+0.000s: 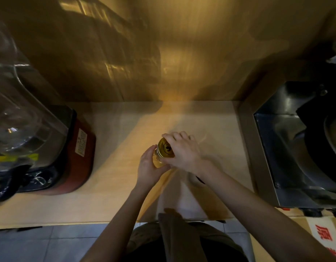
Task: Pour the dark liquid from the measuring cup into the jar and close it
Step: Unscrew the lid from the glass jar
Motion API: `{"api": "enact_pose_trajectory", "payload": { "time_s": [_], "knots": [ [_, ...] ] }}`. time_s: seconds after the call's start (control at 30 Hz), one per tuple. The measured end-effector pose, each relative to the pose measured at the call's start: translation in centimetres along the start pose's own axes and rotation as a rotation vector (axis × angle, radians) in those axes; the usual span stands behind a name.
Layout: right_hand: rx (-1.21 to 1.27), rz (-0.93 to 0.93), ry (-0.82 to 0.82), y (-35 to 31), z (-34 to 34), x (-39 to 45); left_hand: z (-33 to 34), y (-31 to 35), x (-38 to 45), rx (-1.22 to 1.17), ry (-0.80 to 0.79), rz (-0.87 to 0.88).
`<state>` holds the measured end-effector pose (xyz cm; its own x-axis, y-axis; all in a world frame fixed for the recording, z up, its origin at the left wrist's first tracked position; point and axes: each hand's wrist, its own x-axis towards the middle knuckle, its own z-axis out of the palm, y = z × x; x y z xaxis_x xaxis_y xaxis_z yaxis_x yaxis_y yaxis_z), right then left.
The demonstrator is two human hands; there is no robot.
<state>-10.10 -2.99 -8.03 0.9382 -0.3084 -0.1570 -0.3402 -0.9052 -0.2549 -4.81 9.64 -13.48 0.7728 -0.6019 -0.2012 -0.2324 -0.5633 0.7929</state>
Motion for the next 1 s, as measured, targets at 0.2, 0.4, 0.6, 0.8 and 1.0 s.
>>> {"api": "enact_pose_trajectory", "payload": {
  "time_s": [0.2, 0.4, 0.6, 0.8, 1.0],
  "knots": [
    [0.562, 0.160, 0.035, 2.7, -2.9, 0.1, -0.3, -0.2, 0.6, -0.021, 0.009, 0.016],
    [0.943, 0.408, -0.033, 8.2, -1.7, 1.5, -0.4, 0.3, 1.2, -0.012, -0.016, 0.016],
    [0.722, 0.349, -0.134, 11.4, 2.1, 2.5, -0.2, 0.4, 1.3, -0.032, -0.014, 0.001],
    [0.685, 0.296, -0.139, 12.4, 4.0, 2.7, -0.3, 0.0, 1.5, -0.007, -0.012, 0.020],
    [0.449, 0.203, -0.210, 13.0, 4.9, 2.9, -0.4, 0.0, 1.5, 0.003, -0.026, 0.002]
  ]
}}
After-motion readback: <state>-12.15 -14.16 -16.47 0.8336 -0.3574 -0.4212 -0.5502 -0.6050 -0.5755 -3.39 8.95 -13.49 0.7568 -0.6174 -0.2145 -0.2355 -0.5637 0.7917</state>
